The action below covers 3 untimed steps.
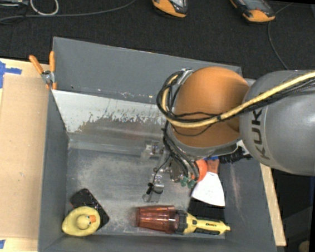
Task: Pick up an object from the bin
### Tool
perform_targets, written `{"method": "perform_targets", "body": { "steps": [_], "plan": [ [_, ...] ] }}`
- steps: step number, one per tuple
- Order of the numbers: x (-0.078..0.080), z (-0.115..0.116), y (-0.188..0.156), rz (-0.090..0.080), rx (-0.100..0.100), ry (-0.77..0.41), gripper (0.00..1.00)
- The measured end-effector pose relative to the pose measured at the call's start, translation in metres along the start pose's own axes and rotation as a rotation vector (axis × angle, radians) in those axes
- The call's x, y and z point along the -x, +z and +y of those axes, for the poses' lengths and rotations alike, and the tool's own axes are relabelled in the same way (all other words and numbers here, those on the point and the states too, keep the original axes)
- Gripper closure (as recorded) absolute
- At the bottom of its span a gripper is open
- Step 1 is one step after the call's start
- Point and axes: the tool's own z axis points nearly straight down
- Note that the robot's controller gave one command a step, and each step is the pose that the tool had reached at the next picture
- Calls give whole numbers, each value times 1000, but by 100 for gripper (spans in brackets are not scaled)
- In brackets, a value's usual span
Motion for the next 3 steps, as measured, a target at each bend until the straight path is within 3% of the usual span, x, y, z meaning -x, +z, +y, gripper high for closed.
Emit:
{"method": "perform_targets", "body": {
  "steps": [1,2,3],
  "plan": [
    [1,-1,-4,-9,1,4,0],
    [-13,-29,69,-9,1,-109,0],
    [-44,-79,72,-16,1,-181,0]
  ]
}}
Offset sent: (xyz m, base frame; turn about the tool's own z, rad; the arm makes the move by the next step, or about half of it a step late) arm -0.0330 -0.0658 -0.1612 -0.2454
